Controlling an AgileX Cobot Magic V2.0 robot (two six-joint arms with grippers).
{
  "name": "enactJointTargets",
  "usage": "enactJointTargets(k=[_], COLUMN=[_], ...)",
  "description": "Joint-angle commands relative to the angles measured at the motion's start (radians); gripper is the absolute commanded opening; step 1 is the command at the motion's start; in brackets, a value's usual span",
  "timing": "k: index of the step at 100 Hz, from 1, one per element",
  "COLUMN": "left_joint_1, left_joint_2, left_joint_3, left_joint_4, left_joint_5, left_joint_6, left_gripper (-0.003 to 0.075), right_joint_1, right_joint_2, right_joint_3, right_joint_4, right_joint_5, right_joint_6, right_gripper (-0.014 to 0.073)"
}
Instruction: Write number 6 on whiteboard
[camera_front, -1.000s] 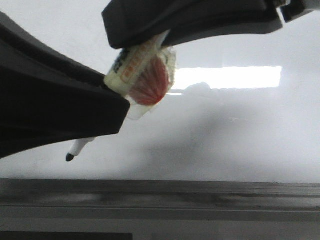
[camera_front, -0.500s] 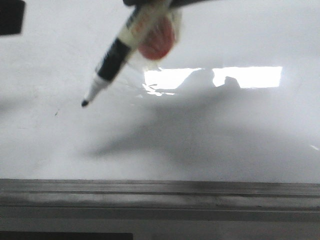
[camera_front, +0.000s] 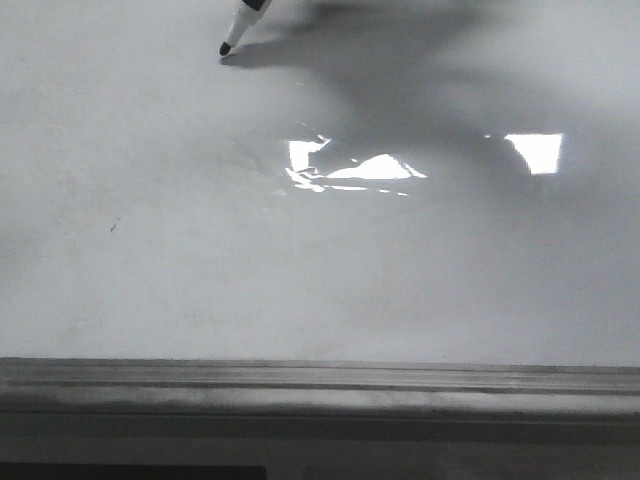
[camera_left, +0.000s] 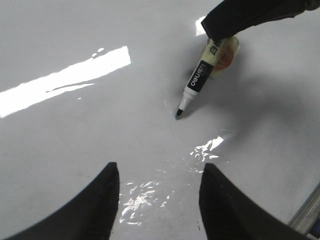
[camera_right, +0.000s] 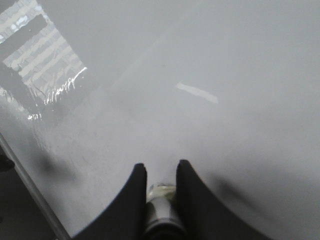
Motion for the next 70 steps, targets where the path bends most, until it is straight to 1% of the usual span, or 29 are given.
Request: enactJointTargets(k=[1,12,24,29,34,48,70], left_joint_1=[0.003,0.003,0.003,0.003,0.003,0.003,0.003], left_joint_2=[0.001,0.001,-0.001,-0.001,-0.001,-0.001,-0.001], left_joint_3=[-0.035,-0.035,-0.035,-0.035,-0.035,-0.035,-0.035], left_joint_4=[-0.010,-0.010,-0.010,-0.010,-0.010,-0.010,-0.010], left_joint_5=[-0.065,-0.065,-0.065,-0.065,-0.065,-0.065,-0.065], left_joint_6=[-0.009,-0.009,-0.009,-0.009,-0.009,-0.009,-0.009], left_gripper=[0.0336,0.0336,0.0336,0.0336,0.0336,0.0336,0.0336], right_joint_1=[-0.005,0.055,0.130,0.131,0.109,0.057,0.105], right_joint_2=[0.005,0.063,0.094,0.077,0.050,-0.017,0.071], right_joint_3=[-0.034,0.016,0.092,0.106,0.108,0.079,0.039], right_joint_4=[0.002,0.003,0.003,0.003,-0.006,-0.008,-0.008], right_joint_5=[-0.058,-0.034,-0.043,-0.034,-0.018,-0.033,-0.028], right_joint_6=[-0.011,-0.011,-0.011,-0.011,-0.011,-0.011,-0.011], right_gripper=[-0.0064,-0.0064,-0.0064,-0.0064,-0.0062,-0.0061,-0.0061])
